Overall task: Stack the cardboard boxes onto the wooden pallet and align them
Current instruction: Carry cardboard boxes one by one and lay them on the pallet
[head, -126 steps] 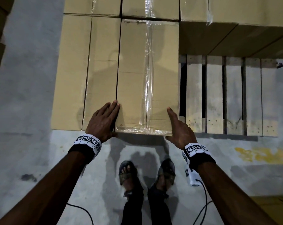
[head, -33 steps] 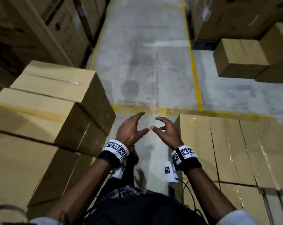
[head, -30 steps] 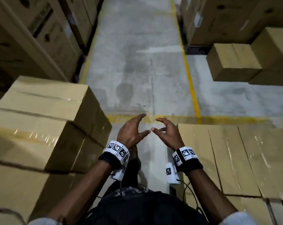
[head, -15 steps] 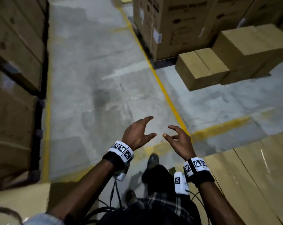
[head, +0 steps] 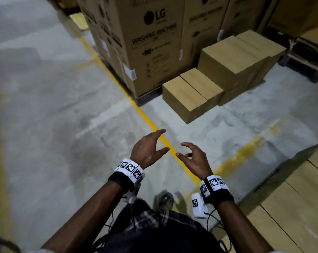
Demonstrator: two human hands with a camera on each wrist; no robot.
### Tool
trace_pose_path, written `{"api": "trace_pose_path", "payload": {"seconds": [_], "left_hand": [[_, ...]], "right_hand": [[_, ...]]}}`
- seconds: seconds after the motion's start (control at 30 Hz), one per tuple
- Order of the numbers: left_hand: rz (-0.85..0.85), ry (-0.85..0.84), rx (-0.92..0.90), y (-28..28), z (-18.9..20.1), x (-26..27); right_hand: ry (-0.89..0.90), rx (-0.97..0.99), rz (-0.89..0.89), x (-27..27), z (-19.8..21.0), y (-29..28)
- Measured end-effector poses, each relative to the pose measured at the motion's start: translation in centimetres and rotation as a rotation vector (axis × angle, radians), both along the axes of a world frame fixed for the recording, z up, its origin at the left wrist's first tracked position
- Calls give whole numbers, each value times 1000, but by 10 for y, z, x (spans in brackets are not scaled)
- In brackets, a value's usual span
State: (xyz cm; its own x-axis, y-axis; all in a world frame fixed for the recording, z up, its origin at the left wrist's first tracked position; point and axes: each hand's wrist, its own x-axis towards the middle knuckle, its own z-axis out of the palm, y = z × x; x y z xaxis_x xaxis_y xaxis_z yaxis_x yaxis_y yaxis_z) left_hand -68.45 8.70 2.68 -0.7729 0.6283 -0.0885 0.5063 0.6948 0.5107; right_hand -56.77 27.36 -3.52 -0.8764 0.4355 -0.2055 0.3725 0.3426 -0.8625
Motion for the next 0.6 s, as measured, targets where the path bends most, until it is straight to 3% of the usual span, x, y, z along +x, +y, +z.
{"api": "trace_pose_path", "payload": {"seconds": [0.27,0.47,0.6], "left_hand": [[-123,-164,-9,153,-22,-132],[-276,-158,-25,300,-43,-247],[-366,-174,-38,401,-36,-324]], "right_hand": [[2,40,-151,-110,12,134],[-22,55,-260,-206,7,263],[-57,80,-327,-263,19,349]]}}
